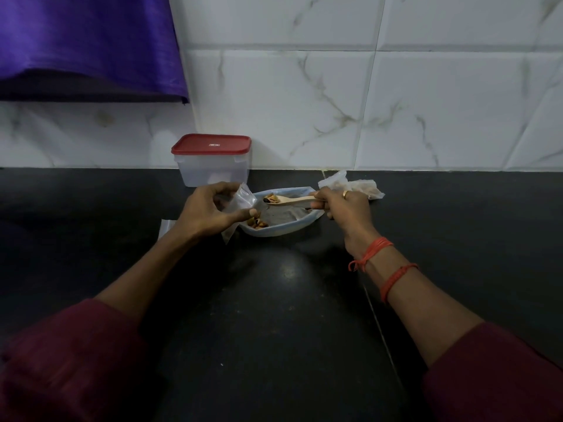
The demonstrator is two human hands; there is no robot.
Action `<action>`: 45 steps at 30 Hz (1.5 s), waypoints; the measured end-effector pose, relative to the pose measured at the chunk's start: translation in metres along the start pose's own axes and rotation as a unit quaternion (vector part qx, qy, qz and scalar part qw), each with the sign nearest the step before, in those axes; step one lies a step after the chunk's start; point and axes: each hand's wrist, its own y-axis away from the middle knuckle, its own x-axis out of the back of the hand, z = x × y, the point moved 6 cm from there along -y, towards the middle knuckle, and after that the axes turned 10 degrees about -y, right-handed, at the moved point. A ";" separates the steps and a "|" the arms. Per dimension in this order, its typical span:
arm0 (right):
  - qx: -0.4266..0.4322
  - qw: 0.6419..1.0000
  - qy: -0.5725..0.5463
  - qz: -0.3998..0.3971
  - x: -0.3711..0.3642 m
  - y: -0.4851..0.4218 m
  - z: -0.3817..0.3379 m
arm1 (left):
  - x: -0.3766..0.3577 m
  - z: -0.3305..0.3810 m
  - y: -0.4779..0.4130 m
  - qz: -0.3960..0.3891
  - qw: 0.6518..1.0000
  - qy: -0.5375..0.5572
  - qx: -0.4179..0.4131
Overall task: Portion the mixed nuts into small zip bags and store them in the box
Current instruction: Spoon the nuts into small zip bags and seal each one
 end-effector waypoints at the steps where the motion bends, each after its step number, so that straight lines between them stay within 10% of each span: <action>1: 0.008 1.000 -0.003 0.002 0.000 0.001 -0.002 | 0.000 0.001 0.000 0.000 1.000 -0.002 -0.003; 12: 0.153 0.982 0.041 -0.105 -0.029 0.024 -0.025 | 0.001 0.016 0.006 0.043 0.998 -0.022 -0.051; 19: 0.374 0.880 0.259 -0.134 -0.042 0.040 -0.036 | 0.005 0.012 0.005 0.042 0.998 0.007 -0.048; 33: 0.177 0.982 0.039 -0.045 -0.017 0.026 -0.036 | 0.006 0.007 0.003 0.050 0.998 0.029 -0.024; 45: 0.236 0.938 0.253 -0.013 -0.017 0.023 -0.027 | 0.003 0.005 0.001 0.026 0.999 0.036 -0.021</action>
